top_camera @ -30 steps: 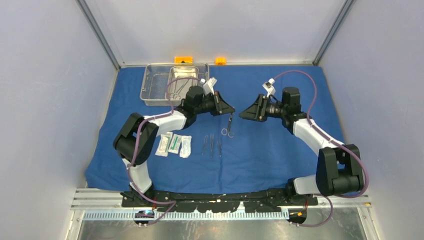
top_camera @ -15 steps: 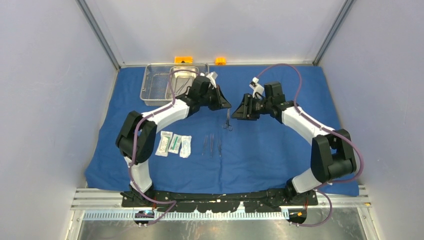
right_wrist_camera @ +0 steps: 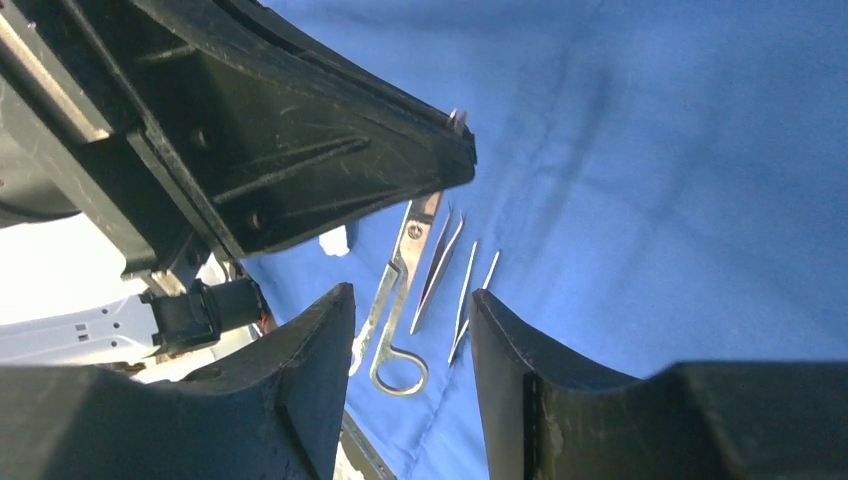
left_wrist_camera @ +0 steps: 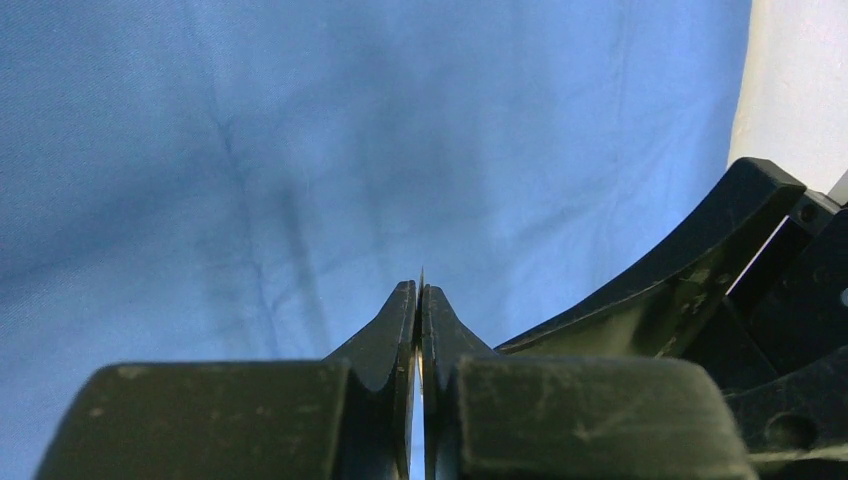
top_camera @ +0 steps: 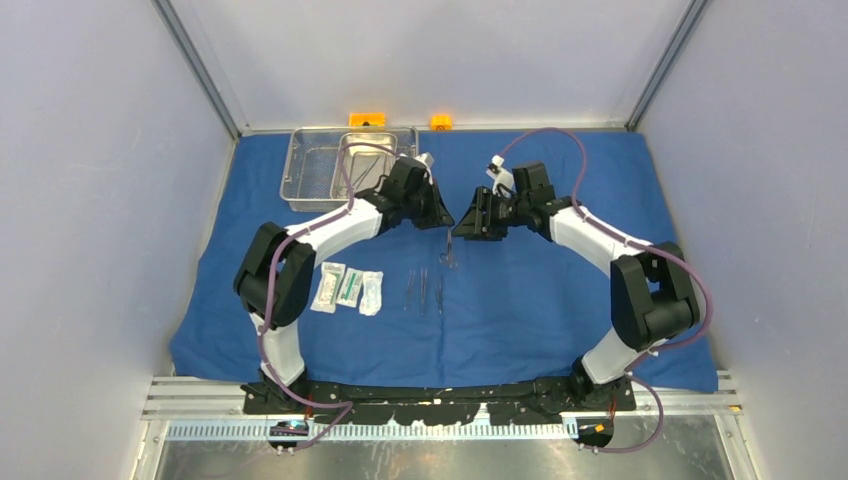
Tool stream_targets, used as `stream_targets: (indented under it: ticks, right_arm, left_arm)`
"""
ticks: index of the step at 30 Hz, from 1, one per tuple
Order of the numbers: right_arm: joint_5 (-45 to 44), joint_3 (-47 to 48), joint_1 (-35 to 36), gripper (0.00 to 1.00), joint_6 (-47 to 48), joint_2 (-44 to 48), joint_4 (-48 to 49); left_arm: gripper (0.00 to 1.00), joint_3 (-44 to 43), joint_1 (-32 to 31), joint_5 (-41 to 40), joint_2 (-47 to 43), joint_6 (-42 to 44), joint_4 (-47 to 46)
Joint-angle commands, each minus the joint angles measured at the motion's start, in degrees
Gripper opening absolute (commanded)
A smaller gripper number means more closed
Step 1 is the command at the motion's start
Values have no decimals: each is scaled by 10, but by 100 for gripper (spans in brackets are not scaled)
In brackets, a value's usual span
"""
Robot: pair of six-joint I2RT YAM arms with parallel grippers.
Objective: Open and lay out the surgical kit
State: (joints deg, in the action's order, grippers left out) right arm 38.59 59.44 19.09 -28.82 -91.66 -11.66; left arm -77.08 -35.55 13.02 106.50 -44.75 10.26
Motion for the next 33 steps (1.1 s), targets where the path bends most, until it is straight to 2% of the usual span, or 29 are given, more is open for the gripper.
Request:
stream_targets:
  ticks: [1, 18, 33]
  right_arm:
    - [-12, 38, 15, 51, -8, -19, 16]
    - [1, 53, 30, 43, -38, -64, 45]
    - [-13, 73, 38, 35, -28, -87, 21]
  left_arm:
    - [0, -27, -7, -21, -3, 3, 6]
    - [0, -35, -8, -32, 2, -8, 15]
    - [0, -49, -9, -29, 16, -11, 25]
